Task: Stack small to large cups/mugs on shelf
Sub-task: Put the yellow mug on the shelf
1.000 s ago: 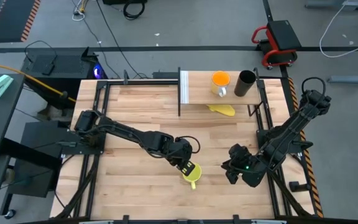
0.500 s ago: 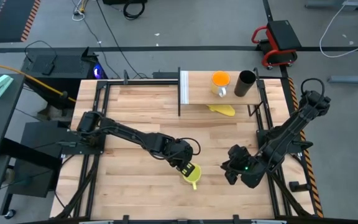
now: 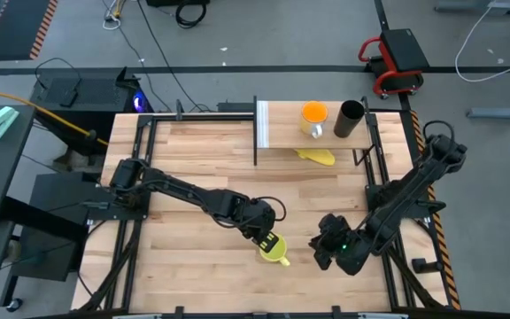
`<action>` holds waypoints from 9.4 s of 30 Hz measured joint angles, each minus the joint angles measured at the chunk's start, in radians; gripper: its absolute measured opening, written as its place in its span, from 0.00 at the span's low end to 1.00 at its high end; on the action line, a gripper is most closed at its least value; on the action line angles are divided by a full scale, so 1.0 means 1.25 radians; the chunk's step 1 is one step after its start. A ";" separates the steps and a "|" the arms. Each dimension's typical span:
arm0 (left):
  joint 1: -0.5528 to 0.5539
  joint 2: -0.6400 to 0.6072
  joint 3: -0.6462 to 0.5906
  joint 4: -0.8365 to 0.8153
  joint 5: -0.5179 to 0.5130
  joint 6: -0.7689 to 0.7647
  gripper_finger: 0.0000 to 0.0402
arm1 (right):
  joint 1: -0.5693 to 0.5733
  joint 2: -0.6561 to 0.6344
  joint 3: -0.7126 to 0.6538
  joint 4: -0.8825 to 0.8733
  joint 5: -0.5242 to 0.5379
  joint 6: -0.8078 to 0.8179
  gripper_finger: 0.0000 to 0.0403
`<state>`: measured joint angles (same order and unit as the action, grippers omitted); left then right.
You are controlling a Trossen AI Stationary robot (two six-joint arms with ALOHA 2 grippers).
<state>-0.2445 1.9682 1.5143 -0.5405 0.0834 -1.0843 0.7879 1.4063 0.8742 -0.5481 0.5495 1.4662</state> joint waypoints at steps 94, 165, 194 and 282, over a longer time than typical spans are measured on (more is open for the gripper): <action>0.179 0.021 0.386 -0.479 -0.055 0.339 0.03 | -0.023 0.063 -0.001 0.229 0.123 -0.210 0.22; 0.543 0.084 0.533 -0.381 -0.015 0.878 0.03 | -0.387 -0.102 0.000 0.499 0.343 -0.840 0.22; 0.583 0.120 0.643 -0.430 -0.014 0.907 0.04 | -0.503 -0.135 0.000 0.329 0.382 -0.613 0.03; 0.584 0.149 0.643 -0.403 -0.010 0.912 0.17 | -0.713 -0.073 0.000 0.379 0.012 -0.643 0.02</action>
<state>0.4850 2.1544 2.3180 -1.0443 0.0704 0.0563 -0.1028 1.3155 0.8738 -0.0750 0.5640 0.6628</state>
